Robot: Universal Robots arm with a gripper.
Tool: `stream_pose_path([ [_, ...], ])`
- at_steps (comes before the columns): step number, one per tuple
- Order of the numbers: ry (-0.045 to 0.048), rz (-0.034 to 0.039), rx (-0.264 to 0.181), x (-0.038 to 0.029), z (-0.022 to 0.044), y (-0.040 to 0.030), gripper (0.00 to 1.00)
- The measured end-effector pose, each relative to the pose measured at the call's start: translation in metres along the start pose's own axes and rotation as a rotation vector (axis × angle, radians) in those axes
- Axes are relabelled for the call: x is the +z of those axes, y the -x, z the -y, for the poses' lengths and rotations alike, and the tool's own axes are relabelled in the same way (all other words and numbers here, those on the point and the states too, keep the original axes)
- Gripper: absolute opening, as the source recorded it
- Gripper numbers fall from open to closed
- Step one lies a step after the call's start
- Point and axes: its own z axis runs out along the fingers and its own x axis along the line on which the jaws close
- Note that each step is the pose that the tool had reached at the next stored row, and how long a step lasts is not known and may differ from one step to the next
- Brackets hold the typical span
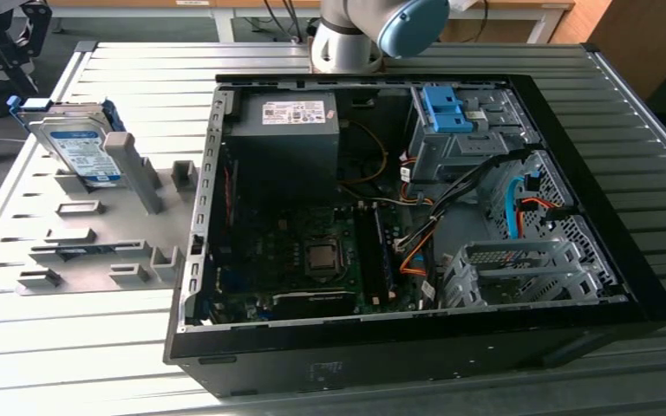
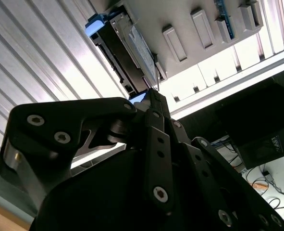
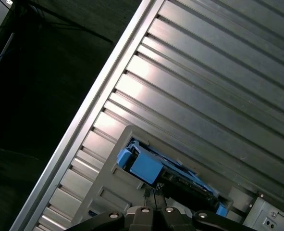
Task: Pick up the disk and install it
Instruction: 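Pick up the disk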
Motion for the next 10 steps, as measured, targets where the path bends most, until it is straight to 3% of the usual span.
stream_pose_path([
  [7,-0.0023,0.0039,-0.008,0.0,0.0,0.0,0.11],
  [10,-0.0046,0.0079,-0.031,0.0,0.0,-0.0001,0.11],
])
